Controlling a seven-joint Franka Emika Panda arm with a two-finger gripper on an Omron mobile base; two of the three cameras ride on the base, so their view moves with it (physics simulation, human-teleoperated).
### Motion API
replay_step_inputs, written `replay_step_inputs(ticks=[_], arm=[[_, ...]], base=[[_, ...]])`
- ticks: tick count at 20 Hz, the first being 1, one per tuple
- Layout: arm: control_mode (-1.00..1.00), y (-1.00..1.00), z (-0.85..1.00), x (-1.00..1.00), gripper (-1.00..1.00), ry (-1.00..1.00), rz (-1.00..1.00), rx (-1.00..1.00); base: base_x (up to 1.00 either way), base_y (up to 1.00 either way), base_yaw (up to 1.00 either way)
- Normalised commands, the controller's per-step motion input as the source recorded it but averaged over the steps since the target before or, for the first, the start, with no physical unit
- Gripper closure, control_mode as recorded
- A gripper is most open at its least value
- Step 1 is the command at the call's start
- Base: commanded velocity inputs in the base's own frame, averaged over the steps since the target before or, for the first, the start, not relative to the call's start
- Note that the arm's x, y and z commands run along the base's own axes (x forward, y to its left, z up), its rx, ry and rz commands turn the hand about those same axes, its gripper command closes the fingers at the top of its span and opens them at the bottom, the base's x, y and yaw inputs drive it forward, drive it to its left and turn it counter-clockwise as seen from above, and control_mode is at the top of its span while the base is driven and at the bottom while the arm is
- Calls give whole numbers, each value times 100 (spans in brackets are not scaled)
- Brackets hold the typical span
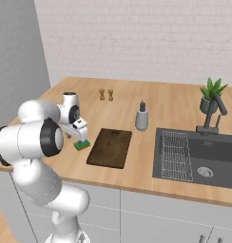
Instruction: Pick up the sponge from the counter and clean the cutting board by briefly scrubbing or pressing down on the cutting board. Once finished, release the sponge.
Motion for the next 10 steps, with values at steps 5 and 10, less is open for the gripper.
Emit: replay_step_inputs(ticks=[5,10], arm=[[-100,-5,-28,31,-100,-5,3,0],[-100,0,-27,5,-100,-10,0,0]], base=[[0,0,0],[0,0,0]])
